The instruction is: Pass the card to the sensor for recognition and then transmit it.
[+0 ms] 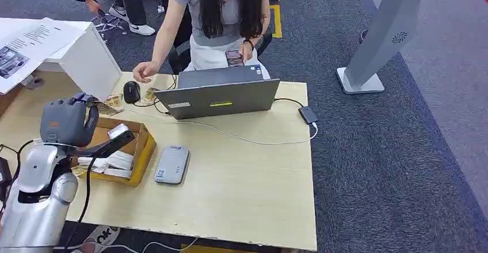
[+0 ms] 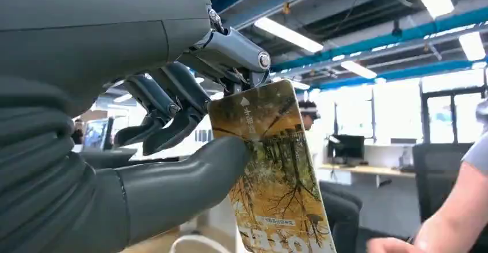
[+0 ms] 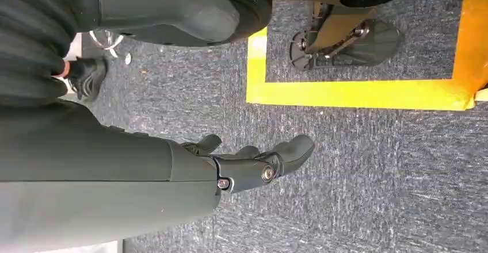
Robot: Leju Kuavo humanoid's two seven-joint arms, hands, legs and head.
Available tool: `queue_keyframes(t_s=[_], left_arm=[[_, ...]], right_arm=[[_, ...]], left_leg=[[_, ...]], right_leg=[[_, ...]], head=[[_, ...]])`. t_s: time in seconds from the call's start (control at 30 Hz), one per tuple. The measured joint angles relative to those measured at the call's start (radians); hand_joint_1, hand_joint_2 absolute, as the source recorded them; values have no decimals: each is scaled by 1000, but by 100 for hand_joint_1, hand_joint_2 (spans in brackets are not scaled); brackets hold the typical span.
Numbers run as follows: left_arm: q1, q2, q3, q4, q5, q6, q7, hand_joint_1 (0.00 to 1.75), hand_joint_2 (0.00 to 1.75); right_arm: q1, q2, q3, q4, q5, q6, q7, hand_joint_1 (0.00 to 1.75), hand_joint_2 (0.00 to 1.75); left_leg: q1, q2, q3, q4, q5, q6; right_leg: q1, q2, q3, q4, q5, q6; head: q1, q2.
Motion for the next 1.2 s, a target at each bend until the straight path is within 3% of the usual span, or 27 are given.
queue_keyframes(t_s=[0.13,0.43,0.6,0.83,0.87,0.9,1.2], left_arm=[[-123,5,-30,45,-70,43,29,175,175],[-466,31,-88,322,-193,86,34,175,175],[-526,32,-115,439,-229,187,41,175,175],[-537,34,-120,514,-231,205,42,175,175],[-537,35,-120,522,-226,211,42,16,175],[-537,36,-120,531,-222,219,42,0,175],[-512,50,-120,575,-217,271,40,0,175]], right_arm=[[-2,0,0,0,27,10,4,0,175],[-11,0,0,0,65,24,13,0,175],[-13,0,0,0,75,32,15,0,175],[-16,0,0,0,75,32,15,0,175],[-15,0,0,0,75,32,16,0,175],[-15,0,0,0,75,32,17,0,175],[-16,0,0,0,75,33,17,0,175]], left_leg=[[1,-4,-2,0,2,0],[2,-2,-2,0,4,-2],[2,-1,-2,0,4,-2],[2,-1,-2,0,4,-2],[2,-1,-2,0,4,-2],[2,-1,-3,0,4,-2],[2,-1,-3,0,4,-2]], right_leg=[[1,-3,-1,0,0,0],[2,-1,-2,0,3,-1],[2,1,-2,0,3,-1],[2,1,-2,0,3,-2],[2,1,-2,0,3,-2],[2,1,-2,0,3,-2],[2,0,-2,0,3,-1]], head=[[0,0],[0,0],[0,0],[0,0],[0,0],[0,0],[0,0]])
